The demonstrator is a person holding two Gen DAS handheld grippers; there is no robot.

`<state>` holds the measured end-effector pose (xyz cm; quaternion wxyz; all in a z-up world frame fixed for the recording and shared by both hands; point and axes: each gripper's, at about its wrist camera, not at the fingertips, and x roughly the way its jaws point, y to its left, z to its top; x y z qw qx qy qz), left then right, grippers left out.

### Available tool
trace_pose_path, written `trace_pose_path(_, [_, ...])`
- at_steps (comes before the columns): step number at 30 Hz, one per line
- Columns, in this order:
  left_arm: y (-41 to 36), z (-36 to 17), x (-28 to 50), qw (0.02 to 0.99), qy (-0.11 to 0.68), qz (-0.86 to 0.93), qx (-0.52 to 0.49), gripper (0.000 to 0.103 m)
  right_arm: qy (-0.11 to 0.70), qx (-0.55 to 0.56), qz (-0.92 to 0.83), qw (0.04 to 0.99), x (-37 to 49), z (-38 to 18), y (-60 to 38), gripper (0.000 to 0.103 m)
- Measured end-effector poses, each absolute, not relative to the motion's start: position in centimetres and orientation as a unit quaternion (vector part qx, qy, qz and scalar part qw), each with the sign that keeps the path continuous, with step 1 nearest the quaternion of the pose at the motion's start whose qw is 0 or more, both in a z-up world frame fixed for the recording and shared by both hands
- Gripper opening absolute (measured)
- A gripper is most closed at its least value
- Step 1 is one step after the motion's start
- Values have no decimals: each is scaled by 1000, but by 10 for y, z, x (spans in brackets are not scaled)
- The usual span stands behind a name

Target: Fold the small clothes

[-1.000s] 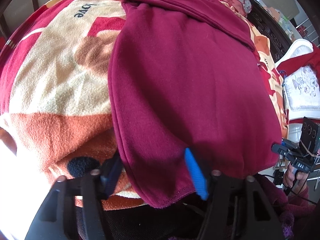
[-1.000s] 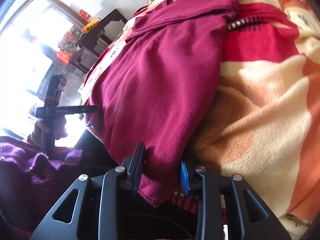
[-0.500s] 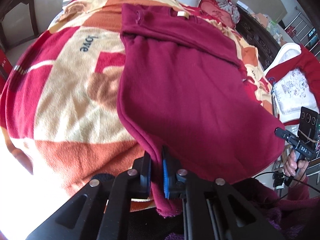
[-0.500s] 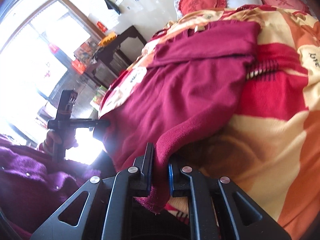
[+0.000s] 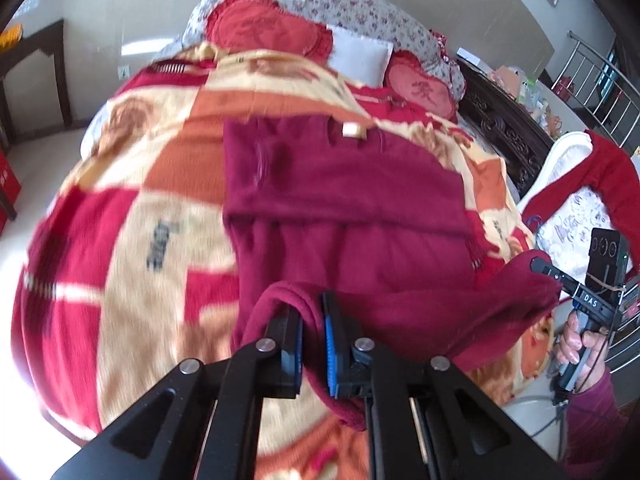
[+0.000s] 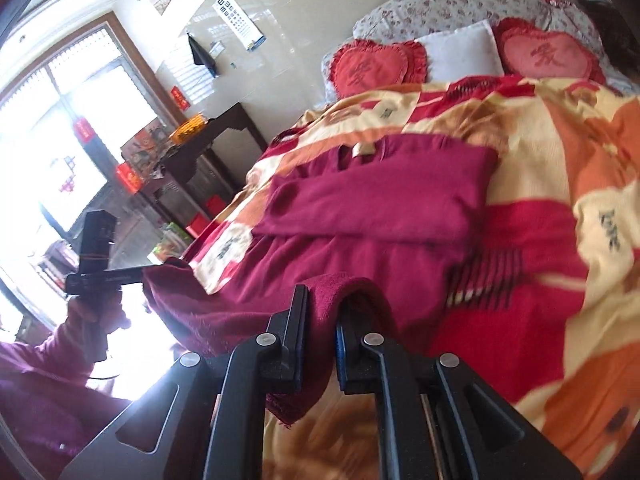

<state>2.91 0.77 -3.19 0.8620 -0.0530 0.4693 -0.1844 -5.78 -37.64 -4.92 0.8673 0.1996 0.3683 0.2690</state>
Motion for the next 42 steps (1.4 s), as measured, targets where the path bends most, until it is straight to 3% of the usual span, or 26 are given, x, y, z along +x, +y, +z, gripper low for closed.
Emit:
trace_pose_path(12, [-15,-54,186,886,449,-104,-48,8,376,264,184,869,96,-75,-408,0])
trace_pose_path(18, [-4,-86,227,856,498,-110,-85,17,428,283,167,842,147,-115,-412,0])
trace_pose_path(20, [2,-84,224,851,499,-127,-100,35,411,299,178,842,139,-114,-418,8])
trace_pose_path(22, [6,-77,218,851,497,-138,-101,45,392,293,168,856,124,-106,-428,19])
trace_pose_path(23, [7,-73,215,853,495,-137,-96,57,386,292,163,860,117,-103,-432,20])
trace_pose_path(25, [12,-61,206,870,473,-112,-76,71,377,288,160,866,100,-97,-440,19])
trace_pose_path(30, [27,-42,182,889,435,-126,-62,71,392,189,182,882,73,-90,-409,9])
trace_pose_path(35, [12,-72,173,860,486,-151,-36,71,418,96,208,879,93,-99,-360,8])
trace_pose_path(39, [-7,-90,185,847,510,-151,-22,71,375,121,192,899,133,-83,-352,8])
trace_pose_path(42, [-7,-84,215,856,494,-135,-71,71,366,159,149,905,171,-83,-361,9])
